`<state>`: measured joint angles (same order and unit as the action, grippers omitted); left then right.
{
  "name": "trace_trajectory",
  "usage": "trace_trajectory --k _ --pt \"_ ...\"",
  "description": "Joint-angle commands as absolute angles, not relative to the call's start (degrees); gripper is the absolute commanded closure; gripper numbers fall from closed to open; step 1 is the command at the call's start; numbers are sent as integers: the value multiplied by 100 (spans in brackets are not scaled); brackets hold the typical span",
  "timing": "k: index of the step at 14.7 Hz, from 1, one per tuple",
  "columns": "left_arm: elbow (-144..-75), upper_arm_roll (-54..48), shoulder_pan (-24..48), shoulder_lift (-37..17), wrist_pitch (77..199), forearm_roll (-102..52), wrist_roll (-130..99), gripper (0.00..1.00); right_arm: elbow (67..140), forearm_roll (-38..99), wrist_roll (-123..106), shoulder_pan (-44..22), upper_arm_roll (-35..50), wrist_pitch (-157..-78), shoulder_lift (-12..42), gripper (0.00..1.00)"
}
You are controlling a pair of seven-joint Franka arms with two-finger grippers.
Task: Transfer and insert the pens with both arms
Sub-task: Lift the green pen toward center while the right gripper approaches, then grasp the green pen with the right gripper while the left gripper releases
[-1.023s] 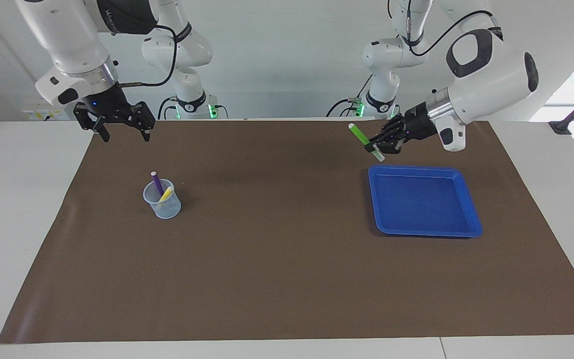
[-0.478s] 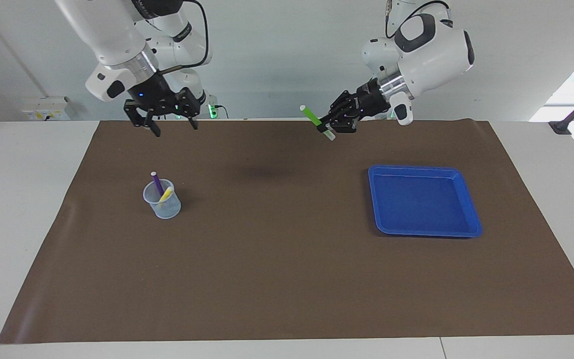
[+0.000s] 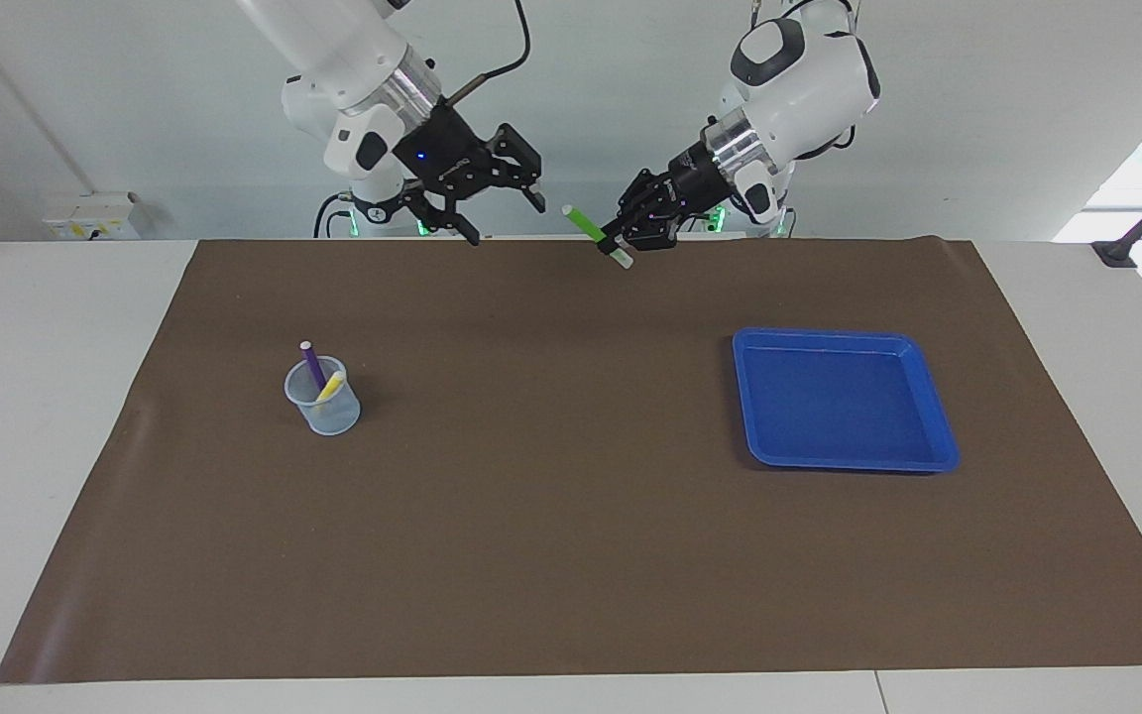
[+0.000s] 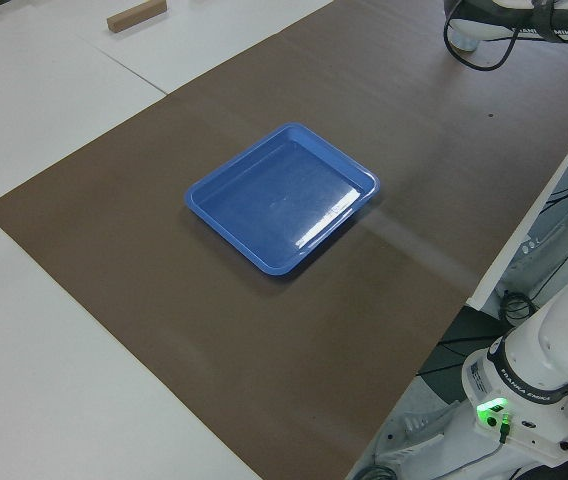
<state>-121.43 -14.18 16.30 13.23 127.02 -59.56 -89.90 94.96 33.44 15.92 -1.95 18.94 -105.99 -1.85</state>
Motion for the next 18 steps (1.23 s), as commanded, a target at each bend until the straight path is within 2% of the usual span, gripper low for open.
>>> trace_trajectory --k 1,7,9,10,12,13,14,15,16,18 --pt "-12427 -1345 1705 1564 12885 -6170 -9097 100 10186 3718 1608 -105 2118 -11118 -580 0" --pt "-12507 -1345 1705 1608 13008 -6223 -9132 100 10257 3920 1635 -114 2258 -11136 -580 2" --pt "-12524 -1345 1705 1617 13025 -6223 -9149 100 10301 3920 1626 -114 2364 -11136 -606 10" --pt "-12533 -1345 1705 1626 13034 -6223 -9158 100 10318 3920 1635 -106 2373 -11153 -624 20" --pt "-12533 -1345 1705 1626 13052 -6223 -9184 100 10310 3920 1635 -114 2373 -11162 -624 31" --pt "-12542 -1345 1705 1643 13052 -6223 -9202 100 10310 3920 1635 -114 2373 -11171 -624 48" --pt "-12551 -1336 1705 1644 13052 -6223 -9211 100 10310 3920 1626 -114 2373 -11171 -615 73" --pt "-12559 -1345 1705 1644 13052 -6223 -9211 100 10301 3911 1635 -106 2373 -11214 -615 93" --pt "-12560 -1345 1696 1644 13052 -6223 -9211 100 10309 3911 1635 -105 2373 -11380 -607 100" --pt "-12560 -1345 1688 1652 13052 -6231 -9220 100 10310 3911 1643 -114 2373 -11557 -598 100"
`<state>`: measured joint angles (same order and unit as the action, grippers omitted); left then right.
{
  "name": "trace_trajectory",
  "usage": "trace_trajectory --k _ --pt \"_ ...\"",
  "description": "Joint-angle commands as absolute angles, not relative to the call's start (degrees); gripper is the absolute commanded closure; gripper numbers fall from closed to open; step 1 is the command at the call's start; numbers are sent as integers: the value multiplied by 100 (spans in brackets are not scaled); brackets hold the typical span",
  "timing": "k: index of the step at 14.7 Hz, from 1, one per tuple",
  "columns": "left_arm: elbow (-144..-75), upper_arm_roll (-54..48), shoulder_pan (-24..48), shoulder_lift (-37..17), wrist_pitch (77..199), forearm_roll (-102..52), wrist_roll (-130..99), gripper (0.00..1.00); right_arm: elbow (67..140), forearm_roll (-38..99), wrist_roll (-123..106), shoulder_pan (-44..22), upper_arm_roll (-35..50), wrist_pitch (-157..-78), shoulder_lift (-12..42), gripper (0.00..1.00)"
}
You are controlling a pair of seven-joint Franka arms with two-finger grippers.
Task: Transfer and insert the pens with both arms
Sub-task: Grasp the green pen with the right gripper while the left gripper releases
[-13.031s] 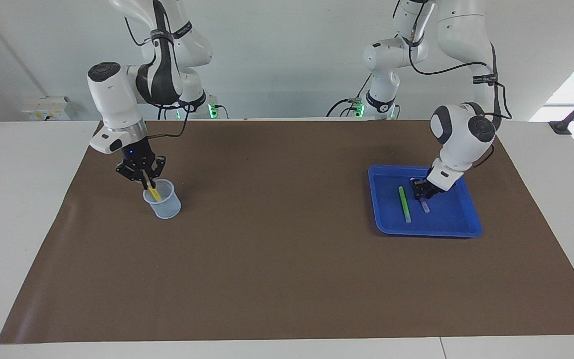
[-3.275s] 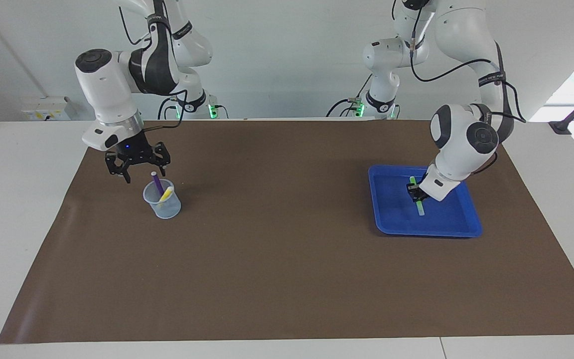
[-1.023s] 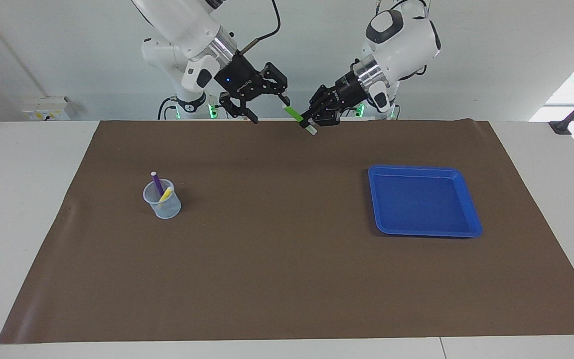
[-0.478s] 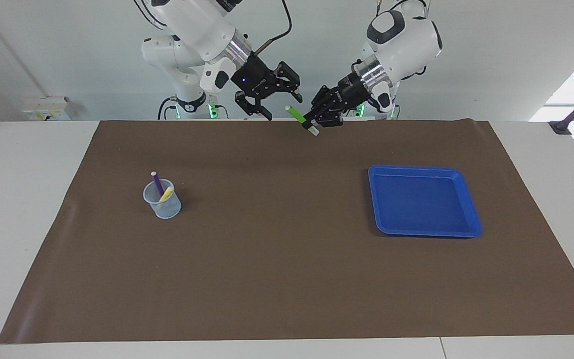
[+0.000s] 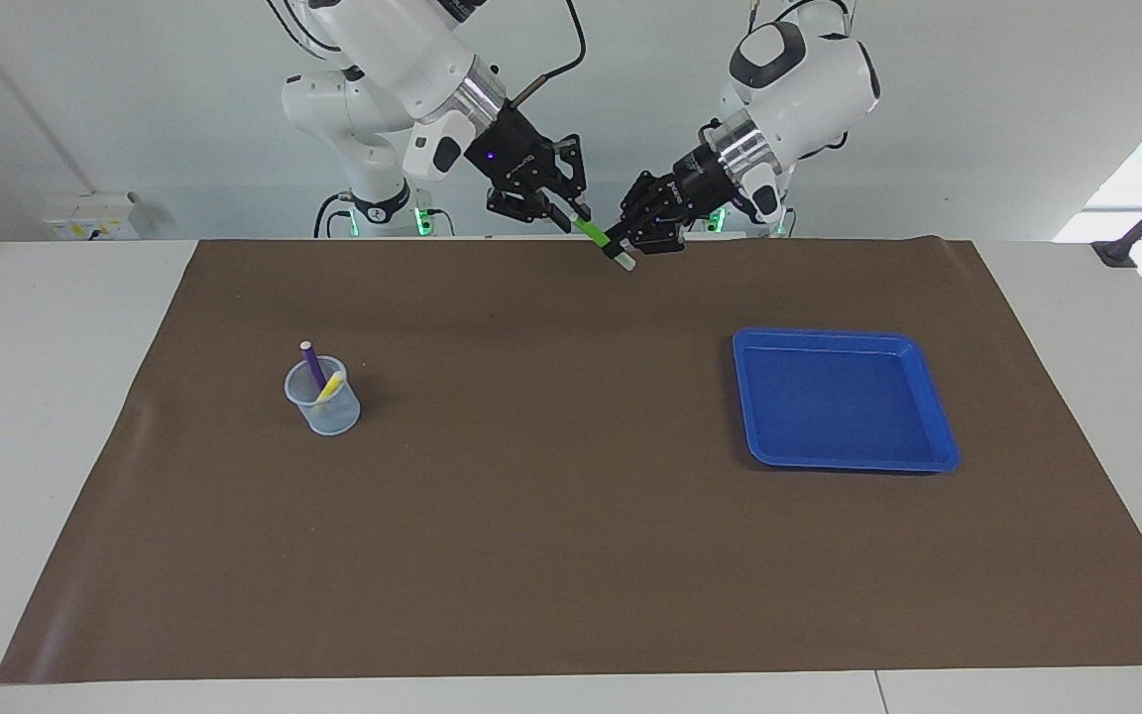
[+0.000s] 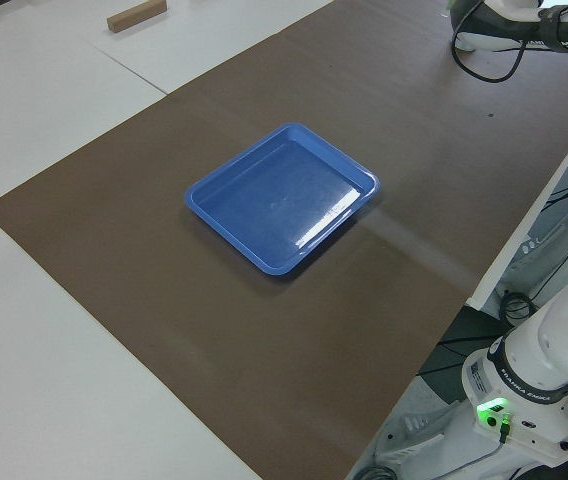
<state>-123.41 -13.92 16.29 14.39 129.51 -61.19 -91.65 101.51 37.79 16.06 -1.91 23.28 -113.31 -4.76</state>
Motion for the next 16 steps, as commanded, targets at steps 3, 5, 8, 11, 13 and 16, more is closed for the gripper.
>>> trace_trajectory --k 3,5,8,11,13,16 --pt "-12560 -1336 1688 1652 13060 -6258 -9246 100 10301 3894 1635 -106 2373 -11540 -589 100" --pt "-12560 -1327 1688 1670 13061 -6267 -9351 100 10292 3797 1626 -97 2364 -11514 -580 100" --pt "-12568 -1327 1696 1749 13034 -6258 -9396 0 10275 2948 1617 -88 2312 -11461 -563 100" --pt "-12568 -1327 1644 1749 12999 -6240 -9308 0 10292 2016 1521 -62 2189 -11189 -580 100" --pt "-12568 -1310 1600 1740 12973 -6153 -9194 0 10344 1462 1372 -53 2136 -11022 -615 100" --pt "-12551 -1310 1222 1714 12701 -5583 -8799 0 10782 898 339 -44 1733 -10925 -817 100"
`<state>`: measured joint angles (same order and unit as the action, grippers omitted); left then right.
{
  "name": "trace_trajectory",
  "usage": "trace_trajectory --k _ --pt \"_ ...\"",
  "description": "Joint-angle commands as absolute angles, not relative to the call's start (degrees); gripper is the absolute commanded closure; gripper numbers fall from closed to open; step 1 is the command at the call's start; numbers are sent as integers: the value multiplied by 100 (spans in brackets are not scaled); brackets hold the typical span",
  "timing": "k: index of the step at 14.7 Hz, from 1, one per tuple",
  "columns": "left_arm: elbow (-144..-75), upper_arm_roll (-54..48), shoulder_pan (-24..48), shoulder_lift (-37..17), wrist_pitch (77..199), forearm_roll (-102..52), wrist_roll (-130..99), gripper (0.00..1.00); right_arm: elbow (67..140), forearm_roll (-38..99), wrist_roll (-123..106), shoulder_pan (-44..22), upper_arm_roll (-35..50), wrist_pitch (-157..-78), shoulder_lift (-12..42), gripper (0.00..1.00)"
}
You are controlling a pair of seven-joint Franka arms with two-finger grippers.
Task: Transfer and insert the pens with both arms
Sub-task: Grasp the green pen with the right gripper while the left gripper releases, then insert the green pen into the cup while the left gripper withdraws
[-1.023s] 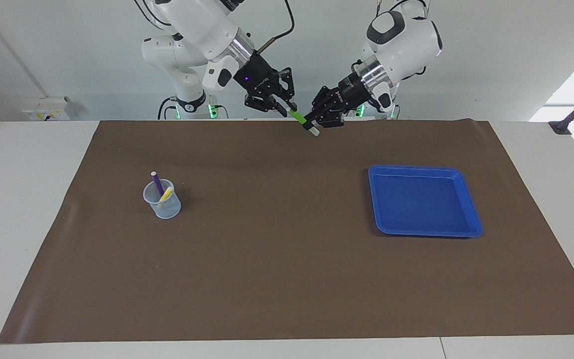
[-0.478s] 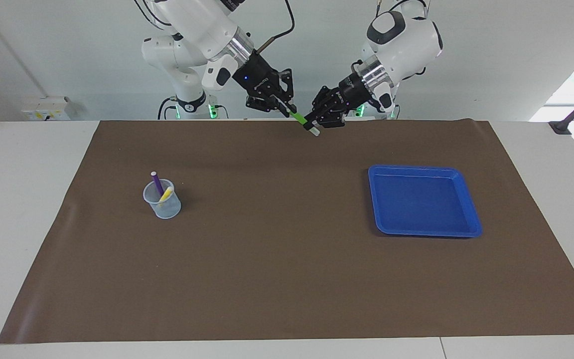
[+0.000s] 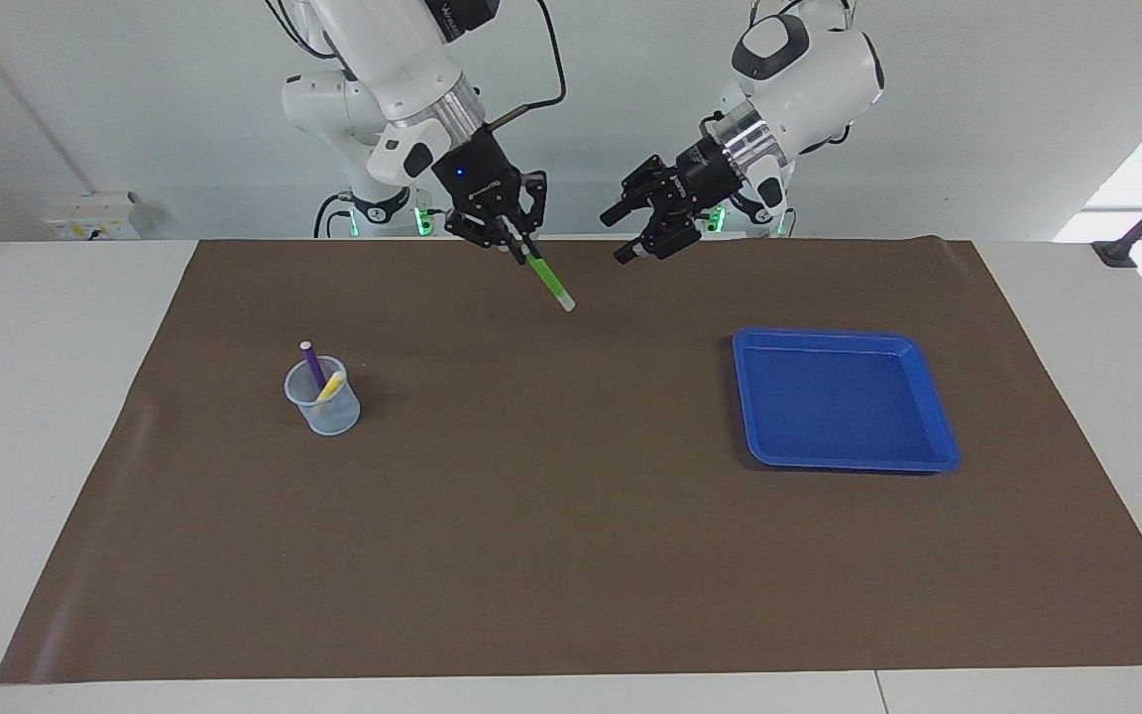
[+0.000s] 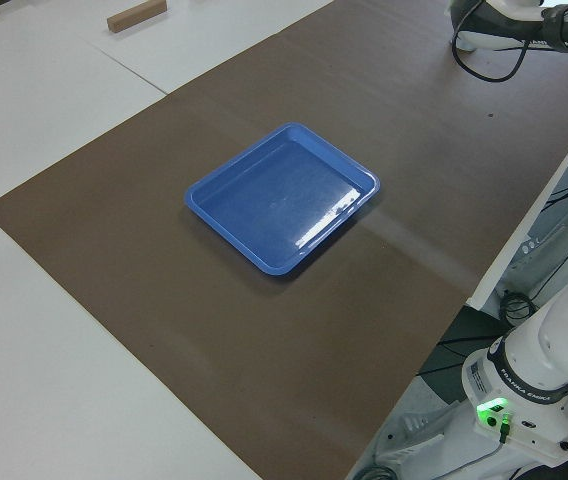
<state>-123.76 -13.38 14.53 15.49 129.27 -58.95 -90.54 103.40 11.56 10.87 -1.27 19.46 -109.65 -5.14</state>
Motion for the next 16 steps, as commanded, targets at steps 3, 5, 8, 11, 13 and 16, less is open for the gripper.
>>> trace_trajectory --k 3,5,8,11,13,16 --pt "-12472 -1310 932 1661 12350 -4784 -7940 0 11100 292 -586 -35 1302 -10995 -949 100" --pt "-12305 -1310 591 1617 11868 -4257 -6966 0 11109 -147 -1087 -35 1126 -11013 -949 100" --pt "-12095 -1301 142 1530 11234 -3685 -5489 0 11381 -474 -1668 -35 862 -11432 -993 100" --pt "-11613 -1283 -122 1319 10637 -2981 -4432 0 11838 -475 -2073 -35 555 -11952 -1054 100" --pt "-11104 -1292 -272 1056 10241 -2438 -3861 0 11927 -475 -2240 -26 361 -11962 -1029 100" --pt "-10233 -1283 -281 625 9521 -1541 -3237 0 12075 -475 -2276 -26 299 -12136 -993 100"
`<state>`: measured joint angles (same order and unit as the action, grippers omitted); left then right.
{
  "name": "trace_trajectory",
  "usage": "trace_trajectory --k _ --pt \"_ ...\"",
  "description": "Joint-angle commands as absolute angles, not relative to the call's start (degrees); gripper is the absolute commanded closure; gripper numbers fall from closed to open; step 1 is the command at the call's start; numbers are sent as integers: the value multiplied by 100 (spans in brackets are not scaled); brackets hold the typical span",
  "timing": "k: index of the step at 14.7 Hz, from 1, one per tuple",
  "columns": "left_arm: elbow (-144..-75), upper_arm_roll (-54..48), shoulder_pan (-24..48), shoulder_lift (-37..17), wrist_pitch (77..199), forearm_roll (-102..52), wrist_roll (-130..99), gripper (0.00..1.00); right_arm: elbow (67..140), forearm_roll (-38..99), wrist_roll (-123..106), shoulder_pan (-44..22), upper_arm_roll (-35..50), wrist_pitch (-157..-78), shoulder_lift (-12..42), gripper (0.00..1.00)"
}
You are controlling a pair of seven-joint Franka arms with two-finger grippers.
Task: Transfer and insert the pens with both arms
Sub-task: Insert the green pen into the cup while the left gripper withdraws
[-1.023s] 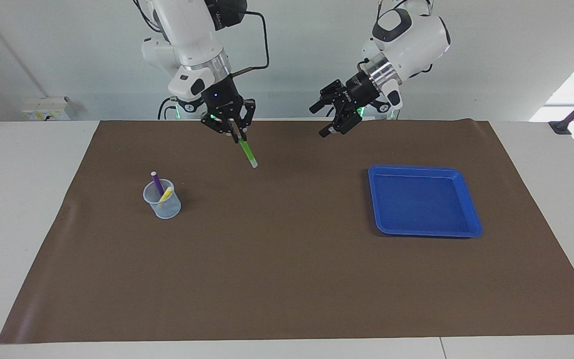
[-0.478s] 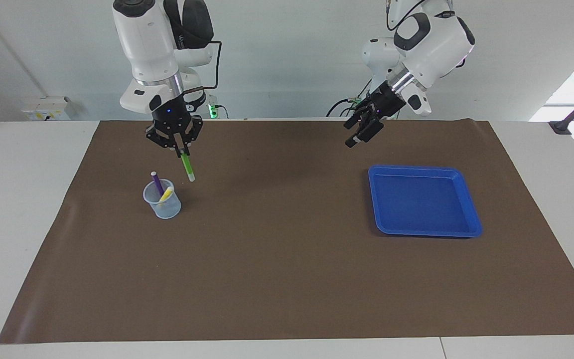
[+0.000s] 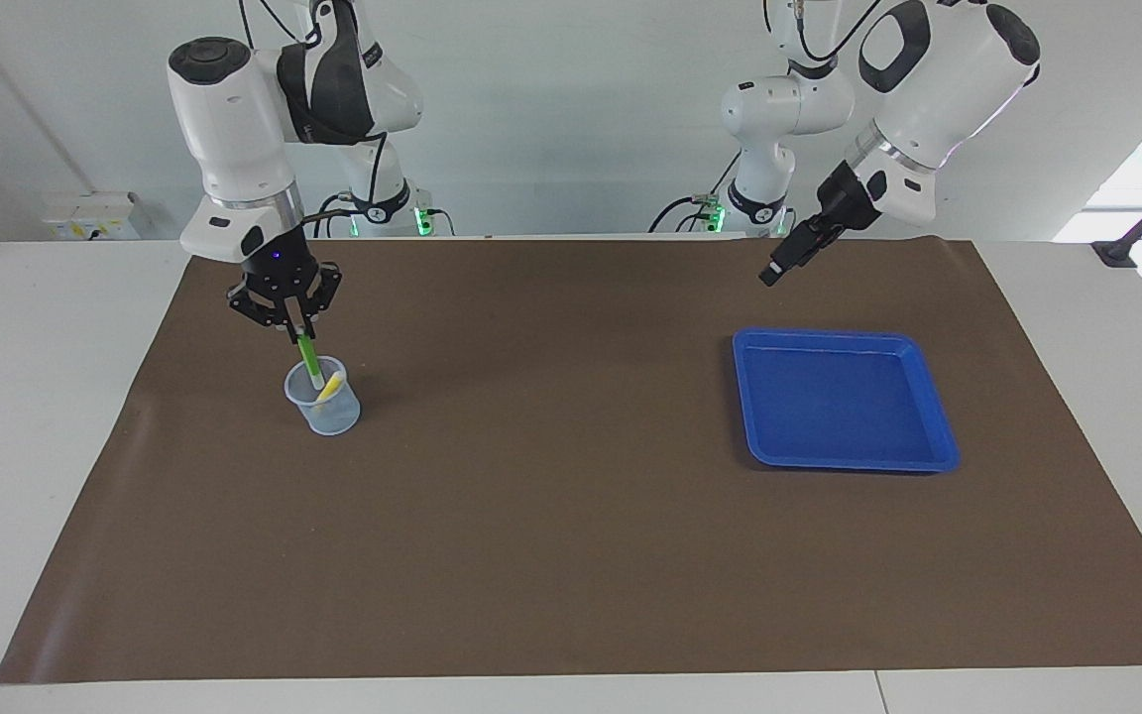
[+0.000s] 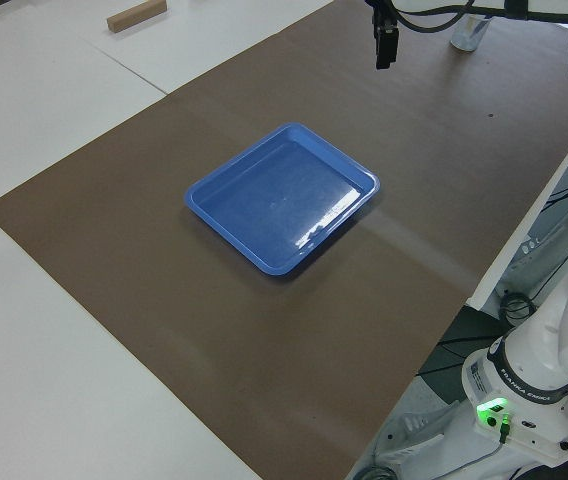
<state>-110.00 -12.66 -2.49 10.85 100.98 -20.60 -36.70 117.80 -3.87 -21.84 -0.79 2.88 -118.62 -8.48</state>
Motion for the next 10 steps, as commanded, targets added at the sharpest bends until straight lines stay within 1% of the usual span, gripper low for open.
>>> trace_trajectory --k 1,2,6,9,10 --pt "-9969 -1283 -281 528 9249 -1216 -2930 0 12215 -475 -2329 -26 221 -12373 -993 100" --pt "-9723 -1292 -281 432 8942 -856 -2587 0 12330 -475 -2399 -26 176 -12575 -976 100" --pt "-8642 -1292 -351 -69 7799 -107 -1208 0 12357 -457 -2382 -18 97 -12665 -844 100" --pt "-8149 -1283 -264 -245 7252 342 -503 0 12428 -360 -2338 -18 62 -12788 -765 100" --pt "-8104 -1248 -151 -255 7138 430 -292 0 12454 -360 -2338 -18 62 -12823 -747 100"
